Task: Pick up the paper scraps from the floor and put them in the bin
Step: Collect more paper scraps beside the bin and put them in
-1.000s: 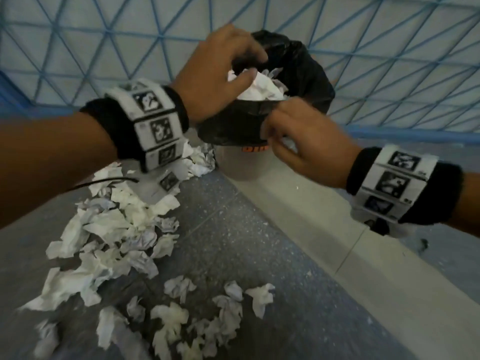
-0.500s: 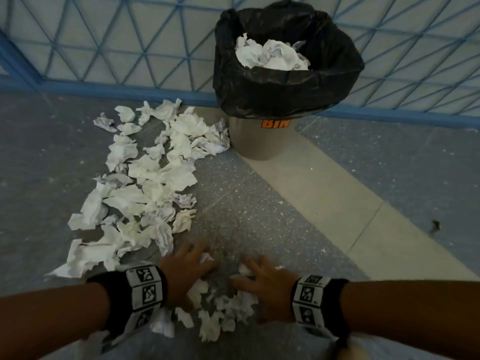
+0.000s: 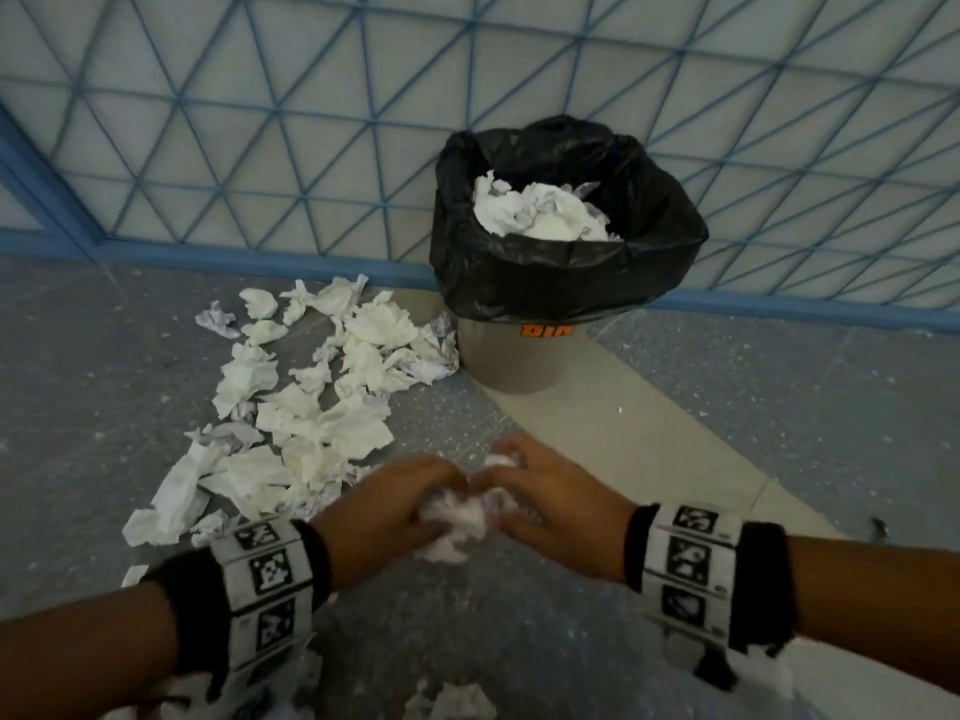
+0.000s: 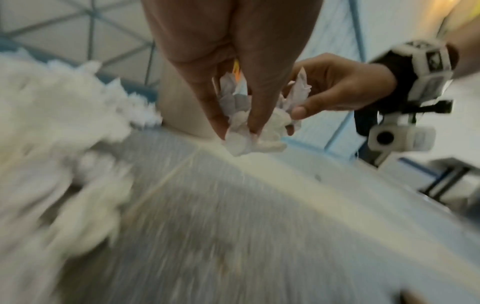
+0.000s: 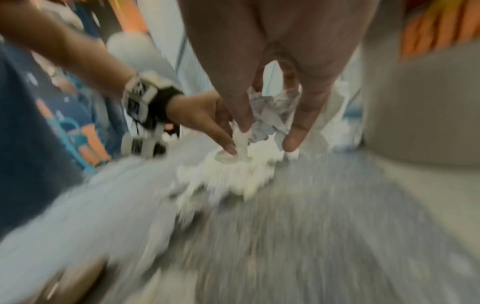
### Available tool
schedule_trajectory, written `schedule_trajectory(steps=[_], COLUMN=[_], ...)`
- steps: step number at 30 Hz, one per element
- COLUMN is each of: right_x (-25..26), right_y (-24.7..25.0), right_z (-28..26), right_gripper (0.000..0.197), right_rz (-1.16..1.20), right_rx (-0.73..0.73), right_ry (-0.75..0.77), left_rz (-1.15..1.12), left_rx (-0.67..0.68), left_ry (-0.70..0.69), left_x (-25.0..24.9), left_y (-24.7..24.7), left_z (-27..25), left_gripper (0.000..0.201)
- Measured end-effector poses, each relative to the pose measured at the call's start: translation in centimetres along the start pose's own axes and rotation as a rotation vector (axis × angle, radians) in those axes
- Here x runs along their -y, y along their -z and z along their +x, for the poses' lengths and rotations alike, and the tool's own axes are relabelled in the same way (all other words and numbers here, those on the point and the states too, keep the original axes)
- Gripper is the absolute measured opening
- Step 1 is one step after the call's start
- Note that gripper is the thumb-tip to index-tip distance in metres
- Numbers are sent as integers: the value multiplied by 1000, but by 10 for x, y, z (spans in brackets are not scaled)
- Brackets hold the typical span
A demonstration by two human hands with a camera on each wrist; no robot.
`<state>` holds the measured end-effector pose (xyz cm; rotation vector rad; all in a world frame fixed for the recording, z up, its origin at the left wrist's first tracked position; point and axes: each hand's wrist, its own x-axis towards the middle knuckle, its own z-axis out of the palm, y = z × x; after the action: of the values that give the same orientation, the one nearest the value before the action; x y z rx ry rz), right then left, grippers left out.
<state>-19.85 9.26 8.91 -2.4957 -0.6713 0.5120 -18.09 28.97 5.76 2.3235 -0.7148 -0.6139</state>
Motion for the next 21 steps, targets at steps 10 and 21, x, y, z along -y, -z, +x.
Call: schedule_trajectory(steps=[10,21], right_x=[-26,-58], right_y=[212,225], right_z=[68,102], right_gripper=[39,32], right_rz=[469,-293], right_rx=[-713,-250], right_ry=[28,-150], left_rz=[-275,319], left_rx=[-795,-475], left_ry=[-147,18], left_x=[-92,-90], left_y=[164,169], left_z=[136,179], left_gripper=[47,37])
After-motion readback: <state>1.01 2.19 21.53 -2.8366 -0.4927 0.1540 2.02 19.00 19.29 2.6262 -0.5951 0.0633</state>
